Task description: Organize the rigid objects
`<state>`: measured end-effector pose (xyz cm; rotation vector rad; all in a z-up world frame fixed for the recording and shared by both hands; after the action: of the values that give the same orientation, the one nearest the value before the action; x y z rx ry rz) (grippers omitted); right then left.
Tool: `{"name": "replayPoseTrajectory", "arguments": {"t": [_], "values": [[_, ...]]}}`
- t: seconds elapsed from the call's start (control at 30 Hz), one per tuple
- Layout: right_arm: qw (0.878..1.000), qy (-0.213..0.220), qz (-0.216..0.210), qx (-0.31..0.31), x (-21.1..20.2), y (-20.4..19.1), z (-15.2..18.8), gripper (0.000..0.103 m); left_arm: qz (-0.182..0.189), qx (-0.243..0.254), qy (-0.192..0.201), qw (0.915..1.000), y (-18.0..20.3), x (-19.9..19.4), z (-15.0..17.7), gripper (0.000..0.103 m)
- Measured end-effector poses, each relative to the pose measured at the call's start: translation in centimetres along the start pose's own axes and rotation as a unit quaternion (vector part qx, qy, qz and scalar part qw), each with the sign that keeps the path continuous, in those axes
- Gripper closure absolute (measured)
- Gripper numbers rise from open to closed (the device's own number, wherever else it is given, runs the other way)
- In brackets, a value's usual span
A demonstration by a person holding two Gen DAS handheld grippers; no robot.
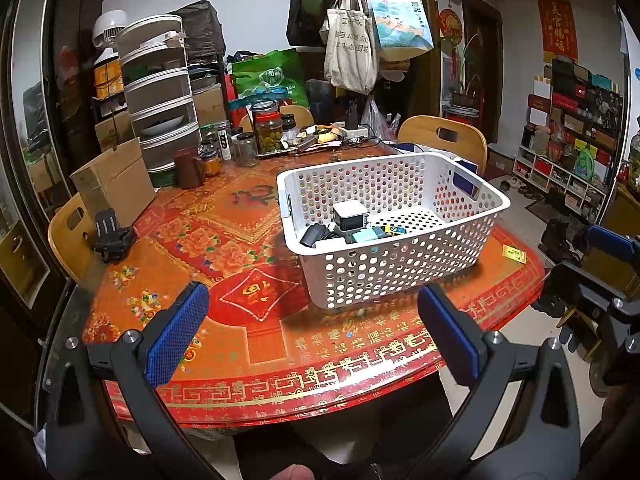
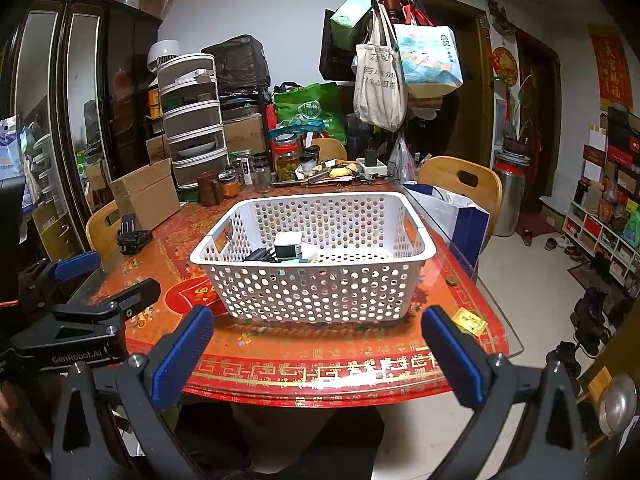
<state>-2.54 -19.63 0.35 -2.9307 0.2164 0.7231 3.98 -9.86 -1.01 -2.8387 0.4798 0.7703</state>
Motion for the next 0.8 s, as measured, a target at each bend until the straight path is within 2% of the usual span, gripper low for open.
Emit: {"name": "replayPoseTrajectory", "arguments": {"t": [0.8], "values": [[1.000, -0.002, -0.001, -0.005, 0.11, -0.19, 0.31, 0.000, 0.002, 0.005, -0.006, 1.0000, 0.31, 0.34, 0.75, 0.000]]}}
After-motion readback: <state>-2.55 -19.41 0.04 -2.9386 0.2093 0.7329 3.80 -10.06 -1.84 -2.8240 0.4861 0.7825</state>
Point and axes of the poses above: each gripper's, at about its wrist camera, not at the fingertips, and x roughly the way its jaws point, y to its right, z to its underside, the point moved 7 cm from there along x, roughly the way its jaws point, and after that the axes turned 3 degrees about y, right-handed, at the moved point
